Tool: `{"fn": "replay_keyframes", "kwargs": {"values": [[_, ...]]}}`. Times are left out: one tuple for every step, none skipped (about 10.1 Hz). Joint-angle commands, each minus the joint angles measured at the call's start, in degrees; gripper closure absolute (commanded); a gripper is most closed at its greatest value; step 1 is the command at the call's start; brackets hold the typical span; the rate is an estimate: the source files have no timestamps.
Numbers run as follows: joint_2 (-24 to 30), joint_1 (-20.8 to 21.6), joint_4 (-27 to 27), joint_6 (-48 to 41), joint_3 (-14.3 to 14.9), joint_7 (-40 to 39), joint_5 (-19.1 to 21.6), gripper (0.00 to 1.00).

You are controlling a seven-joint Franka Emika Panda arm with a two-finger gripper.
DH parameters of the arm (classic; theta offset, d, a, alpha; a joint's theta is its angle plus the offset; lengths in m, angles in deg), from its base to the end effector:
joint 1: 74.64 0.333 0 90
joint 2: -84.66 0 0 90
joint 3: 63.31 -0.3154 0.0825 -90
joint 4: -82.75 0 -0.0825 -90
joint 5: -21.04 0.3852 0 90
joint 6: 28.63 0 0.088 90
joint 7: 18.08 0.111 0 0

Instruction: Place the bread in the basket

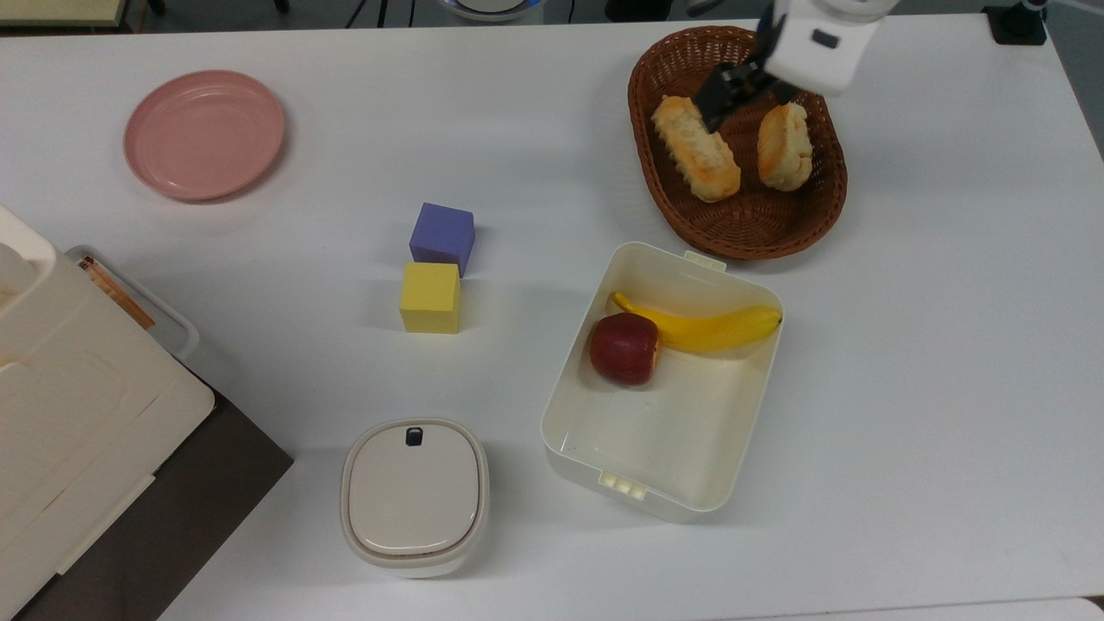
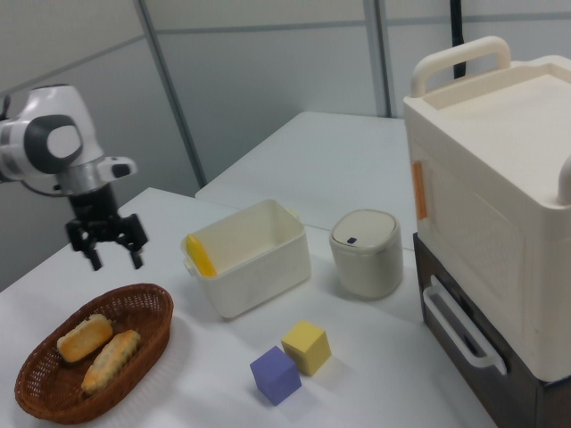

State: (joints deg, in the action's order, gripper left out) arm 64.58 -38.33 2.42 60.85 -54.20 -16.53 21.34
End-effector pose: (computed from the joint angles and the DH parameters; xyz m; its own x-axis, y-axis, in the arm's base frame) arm 0.5660 0.3080 0.4891 0.8866 0.4245 -0.1839 0.4403 -0.8962 0.0542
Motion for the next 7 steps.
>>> {"fn": "replay_keyframes", "kwargs": {"values": [[3.55,-10.07,-0.97,-0.72,0.20,0.30,-1.16,0.00],[3.73,-13.60,-0.88,-0.63,0.12,-0.05,-3.95,0.00],[3.82,-17.11,-0.88,-0.02,0.12,-1.62,-5.46,0.00],[4.17,-20.89,-0.97,3.12,0.12,-3.03,-4.61,0.00],[4.00,-22.93,-0.97,3.93,0.12,-3.74,-4.51,0.00],[3.91,-24.86,-1.05,3.94,0.12,-4.88,-4.68,0.00],[3.73,-27.49,-1.05,4.03,-0.06,-6.97,-4.34,0.00]]}}
